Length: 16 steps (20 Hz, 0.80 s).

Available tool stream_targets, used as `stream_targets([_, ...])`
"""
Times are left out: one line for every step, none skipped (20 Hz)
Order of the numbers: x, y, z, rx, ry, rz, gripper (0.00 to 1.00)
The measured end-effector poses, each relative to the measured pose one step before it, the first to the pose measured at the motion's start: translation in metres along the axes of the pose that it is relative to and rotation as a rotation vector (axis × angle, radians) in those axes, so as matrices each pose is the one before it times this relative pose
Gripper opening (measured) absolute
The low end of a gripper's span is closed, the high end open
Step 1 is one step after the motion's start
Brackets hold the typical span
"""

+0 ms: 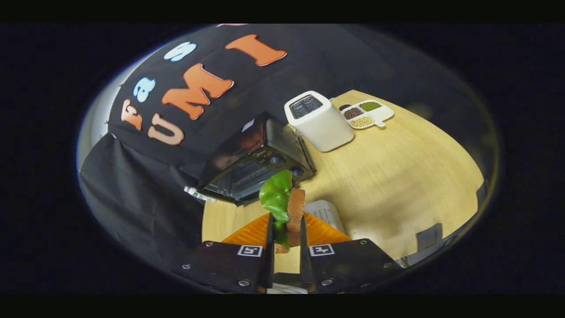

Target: Open the toaster oven, put the food inside, and close the toaster oven door.

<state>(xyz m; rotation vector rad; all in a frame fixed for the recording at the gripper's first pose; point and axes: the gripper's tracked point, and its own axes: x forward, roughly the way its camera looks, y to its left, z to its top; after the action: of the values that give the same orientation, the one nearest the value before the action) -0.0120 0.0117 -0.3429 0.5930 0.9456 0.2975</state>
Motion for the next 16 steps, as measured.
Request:
stream_targets([0.00341,0.0069,-0.00292,0.04305,-0.0307,0.01497,0.24])
stream_targets([0.00322,0.00882,-0.00428,0.03668,-0.02746,0.01863,0.24])
stream_targets([0.00637,0.00866,-0.00377,0.03826,-0.02625,0.02112,0.24])
stream_targets([0.0056,0.0096,-0.00428,0.03755,-0.02561,0.02344,0.24])
stream_targets([0.00794,0.00899,-0.00577,0.03362,-0.02299,0.02399,0.24])
stream_targets([0.00726,0.00698,-0.00452,0.03167,-0.01989,0.02106,0.24])
stream_targets([0.00939,0.00584,-0.00506,0.02703,-0.01304,0.01738,0.24])
stream_targets([0.00775,0.00373,-0.00654,0.02094,-0.01016,0.00612,0.24])
stream_targets([0.01118,0.00212,-0.00503,0.01508,-0.00846,-0.00197,0.24])
stream_targets([0.00925,0.00371,-0.00491,0.01623,-0.00843,0.00253,0.24])
stream_targets([0.00931,0.00461,-0.00603,0.02321,-0.01379,0.00844,0.24])
stream_targets([0.00881,0.00485,-0.00405,0.02514,-0.01505,0.0117,0.24])
stream_targets([0.01124,0.00177,-0.00557,0.02435,-0.00299,0.00437,0.24])
stream_targets([0.01199,-0.00069,-0.00829,0.01828,-0.0015,-0.00903,0.24])
stream_targets([0.01052,-0.00414,-0.00553,0.01411,-0.00304,-0.01736,0.24])
stream_targets([0.01019,-0.00331,-0.00277,0.01912,-0.00864,-0.01464,0.24])
